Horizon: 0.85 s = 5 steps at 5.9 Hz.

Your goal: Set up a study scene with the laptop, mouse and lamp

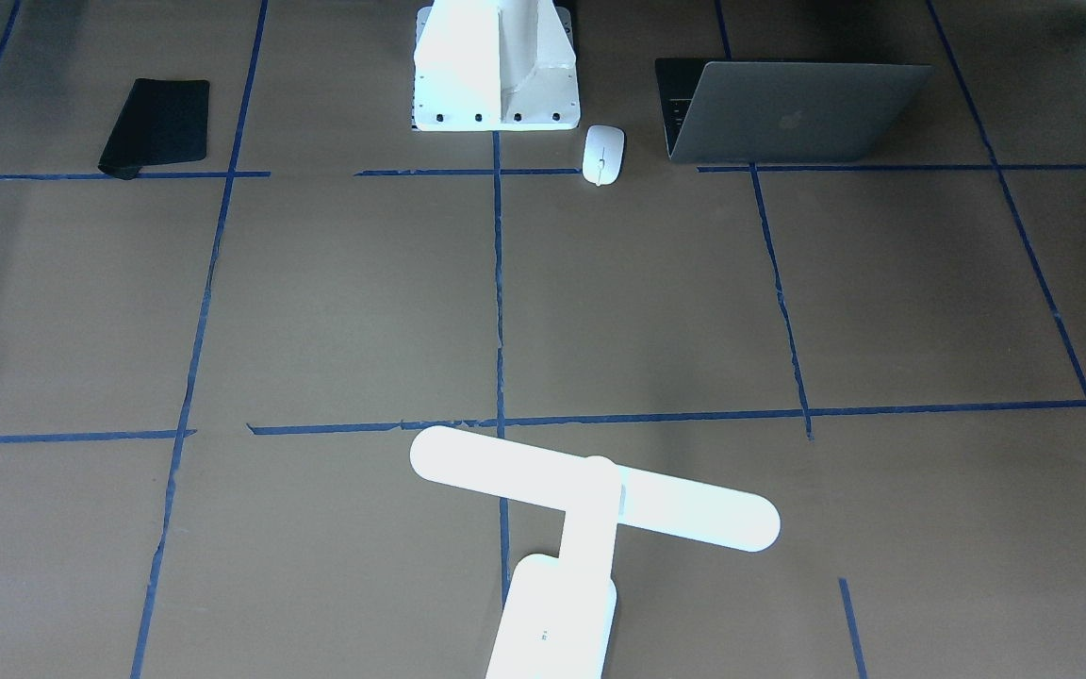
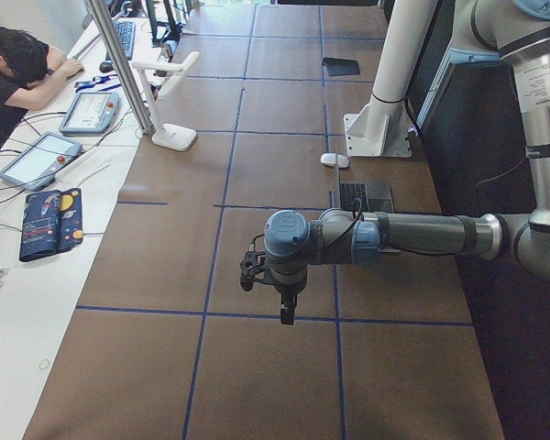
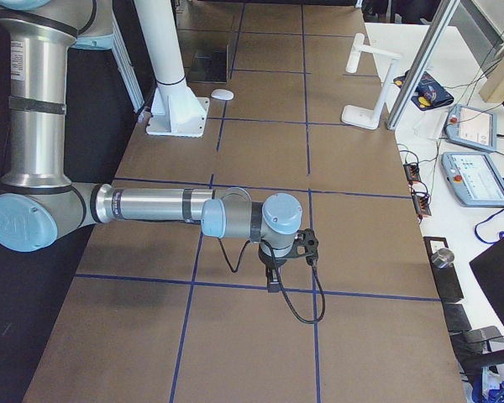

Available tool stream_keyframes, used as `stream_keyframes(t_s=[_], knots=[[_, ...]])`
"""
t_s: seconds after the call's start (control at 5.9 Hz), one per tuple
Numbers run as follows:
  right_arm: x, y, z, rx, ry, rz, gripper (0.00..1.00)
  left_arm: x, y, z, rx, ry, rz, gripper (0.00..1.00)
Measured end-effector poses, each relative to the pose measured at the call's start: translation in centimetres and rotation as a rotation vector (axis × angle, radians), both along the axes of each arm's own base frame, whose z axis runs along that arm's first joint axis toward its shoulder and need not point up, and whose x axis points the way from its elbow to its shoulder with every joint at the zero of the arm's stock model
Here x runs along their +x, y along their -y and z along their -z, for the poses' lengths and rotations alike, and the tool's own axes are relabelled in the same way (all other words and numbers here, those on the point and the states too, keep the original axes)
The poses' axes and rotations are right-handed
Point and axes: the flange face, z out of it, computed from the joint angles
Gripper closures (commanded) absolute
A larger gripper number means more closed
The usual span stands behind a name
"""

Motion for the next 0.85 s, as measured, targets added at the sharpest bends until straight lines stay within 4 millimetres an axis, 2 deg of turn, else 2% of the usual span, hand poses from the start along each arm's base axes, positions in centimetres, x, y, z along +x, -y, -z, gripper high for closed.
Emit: stream_keyframes(t_s=[0.68, 0.85], knots=[[0.0, 0.1, 0.2, 0.003, 0.006, -0.002, 0.0, 0.1, 0.1, 0.1, 0.007, 0.0, -0.003, 0.0], [0.0, 0.2, 0.4, 0.005, 0.006, -0.003, 0.0, 0.2, 1.2, 1.3, 0.044, -0.001, -0.002, 0.0]])
